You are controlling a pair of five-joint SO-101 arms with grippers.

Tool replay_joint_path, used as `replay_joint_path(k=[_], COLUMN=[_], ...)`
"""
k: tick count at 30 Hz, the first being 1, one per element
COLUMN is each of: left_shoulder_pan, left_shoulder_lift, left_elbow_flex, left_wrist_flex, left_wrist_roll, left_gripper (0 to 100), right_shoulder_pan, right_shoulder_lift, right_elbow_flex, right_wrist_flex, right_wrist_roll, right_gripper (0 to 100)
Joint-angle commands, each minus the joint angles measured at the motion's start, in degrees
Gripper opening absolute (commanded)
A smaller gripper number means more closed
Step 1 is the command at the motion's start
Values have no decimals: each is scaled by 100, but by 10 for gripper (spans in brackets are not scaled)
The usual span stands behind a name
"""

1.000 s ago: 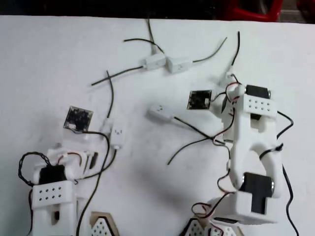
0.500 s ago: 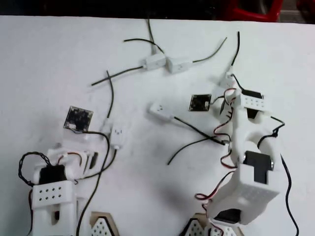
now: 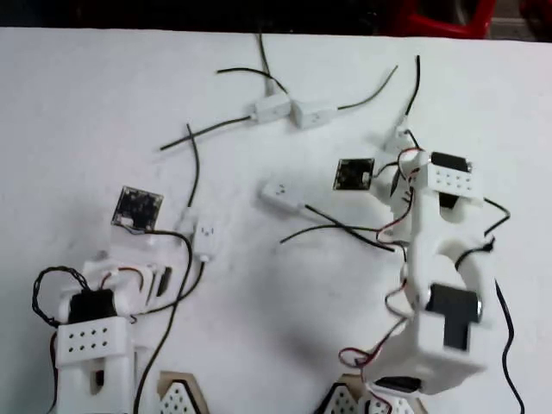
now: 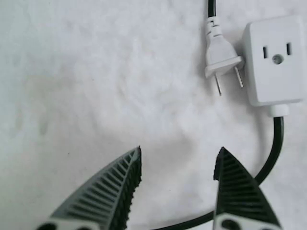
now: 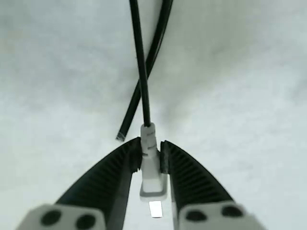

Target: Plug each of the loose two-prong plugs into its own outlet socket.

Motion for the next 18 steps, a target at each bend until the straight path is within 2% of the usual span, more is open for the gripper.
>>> replay_joint_path(k=[1,5,9,10,14,18], left_shoulder_pan=[-48,-48,-48,-48,-48,-48], left_shoulder_lift=[-101,-101,-101,-101,-101,-101], left_elbow_flex=[-35,-35,-35,-35,-35,-35], left_wrist_flex=[-123,-123,-123,-123,-123,-123], left_wrist_roll=[-44,-44,-44,-44,-44,-44], left_gripper=[249,249,249,249,249,249], right_shoulder_pan=[-4,-66,-444,-567,-1200,-1815], right_shoulder_lift=[-901,-1437,-1710,-1745,-1798,-1745], right_elbow_flex=[-70,-62,-26,0,79,97], right_wrist_flex=[602,1086,1393,1429,1305,1059], right_wrist_roll=[0,0,-62,-281,-2013,-3402], right_gripper=[18,18,18,18,17,17])
